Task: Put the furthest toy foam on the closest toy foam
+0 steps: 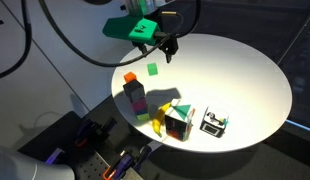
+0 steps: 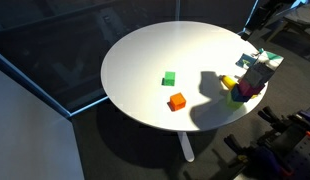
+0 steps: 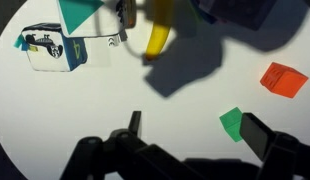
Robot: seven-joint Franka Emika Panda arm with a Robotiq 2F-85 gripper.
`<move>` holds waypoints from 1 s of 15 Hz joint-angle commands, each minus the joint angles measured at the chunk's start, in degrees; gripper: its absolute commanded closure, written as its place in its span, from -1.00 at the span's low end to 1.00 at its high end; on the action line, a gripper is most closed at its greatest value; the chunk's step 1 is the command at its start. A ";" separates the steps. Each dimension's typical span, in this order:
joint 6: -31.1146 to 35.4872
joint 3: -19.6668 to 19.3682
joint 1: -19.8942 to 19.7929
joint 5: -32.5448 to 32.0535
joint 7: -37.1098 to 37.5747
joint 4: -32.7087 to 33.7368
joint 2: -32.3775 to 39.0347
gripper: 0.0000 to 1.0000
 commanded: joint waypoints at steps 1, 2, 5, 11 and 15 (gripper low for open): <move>-7.32 -0.28 -0.22 -2.15 -0.44 -2.39 -6.17 -1.00; -9.85 -0.25 -0.53 -3.11 -0.17 -2.77 -7.52 -1.00; -14.85 -0.57 -1.27 -5.55 -0.04 -4.30 -11.79 -1.00; -24.30 -2.18 -2.89 -7.25 -0.35 -5.95 -19.41 -1.00; -26.22 -3.86 -3.44 -6.09 -0.41 -7.08 -24.25 -1.00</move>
